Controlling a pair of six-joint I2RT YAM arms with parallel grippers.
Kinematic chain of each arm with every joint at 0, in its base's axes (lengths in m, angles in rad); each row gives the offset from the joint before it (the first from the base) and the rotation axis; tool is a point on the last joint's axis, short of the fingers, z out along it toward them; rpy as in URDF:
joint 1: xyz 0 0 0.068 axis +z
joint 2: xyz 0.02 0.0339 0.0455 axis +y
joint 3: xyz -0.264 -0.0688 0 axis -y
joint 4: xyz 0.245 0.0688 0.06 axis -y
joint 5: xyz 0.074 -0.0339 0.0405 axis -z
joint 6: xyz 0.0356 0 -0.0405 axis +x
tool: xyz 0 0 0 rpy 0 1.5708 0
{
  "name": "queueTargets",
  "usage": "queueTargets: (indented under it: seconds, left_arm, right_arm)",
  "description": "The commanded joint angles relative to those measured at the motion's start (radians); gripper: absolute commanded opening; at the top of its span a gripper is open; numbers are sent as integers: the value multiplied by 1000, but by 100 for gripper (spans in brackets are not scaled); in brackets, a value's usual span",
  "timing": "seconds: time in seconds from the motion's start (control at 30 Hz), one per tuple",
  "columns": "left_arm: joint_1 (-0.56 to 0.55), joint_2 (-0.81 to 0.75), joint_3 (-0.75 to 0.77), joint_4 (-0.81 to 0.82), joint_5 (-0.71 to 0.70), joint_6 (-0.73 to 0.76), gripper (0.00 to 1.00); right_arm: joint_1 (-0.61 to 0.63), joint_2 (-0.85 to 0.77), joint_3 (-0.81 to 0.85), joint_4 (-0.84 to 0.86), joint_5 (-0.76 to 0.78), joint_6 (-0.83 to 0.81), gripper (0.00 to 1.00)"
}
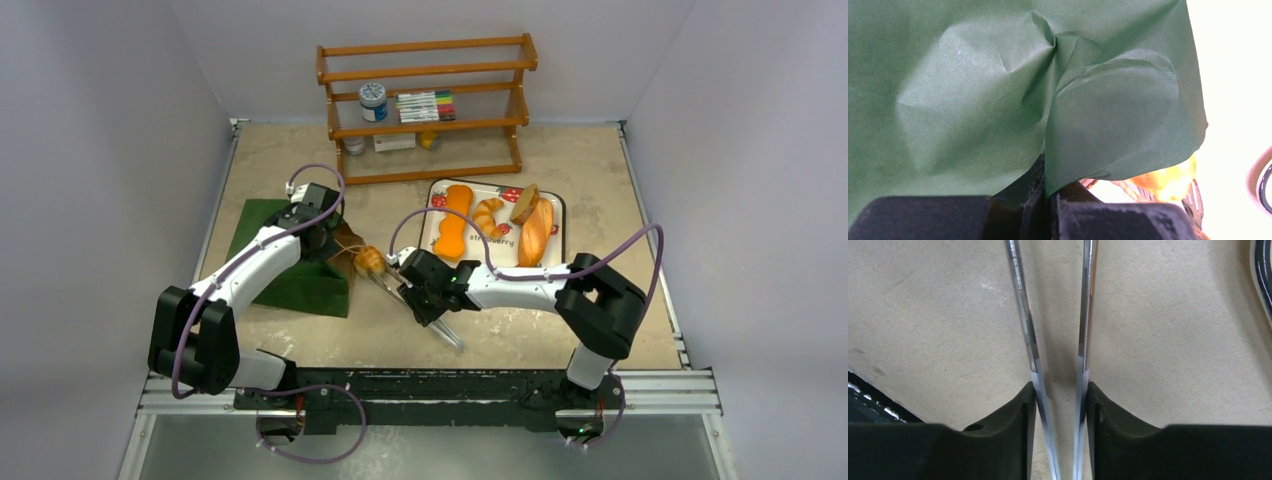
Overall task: Take the fake bread out of the paper bag
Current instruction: Pick up the fake bread from the center of the board.
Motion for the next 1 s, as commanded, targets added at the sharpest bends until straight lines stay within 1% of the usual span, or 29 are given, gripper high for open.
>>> queueTargets:
  seconds: [0.0, 0.07, 0.2, 0.47, 0.73, 0.97]
  left_arm:
    - [-6, -2, 25, -2, 1, -10, 0]
    - [-6, -1, 27, -2, -4, -10, 0]
    - [-5, 2, 26, 0, -9, -14, 0]
    - [-6, 3, 38, -15, -54, -49, 0]
    - [-6, 19, 61, -22, -96, -84, 0]
    - [-5, 21, 55, -12, -99, -88, 0]
  right_arm:
    - [-2, 23, 11, -11, -11, -2, 31]
    - [-2, 13, 16, -14, 24, -3, 29]
    - [-1, -17, 15, -36, 32, 1, 23]
    - [-3, -92, 34, -108, 31, 25, 17]
    - [-1, -225, 41, -195, 26, 76, 17]
    - [-1, -341, 55, -287, 82, 182, 17]
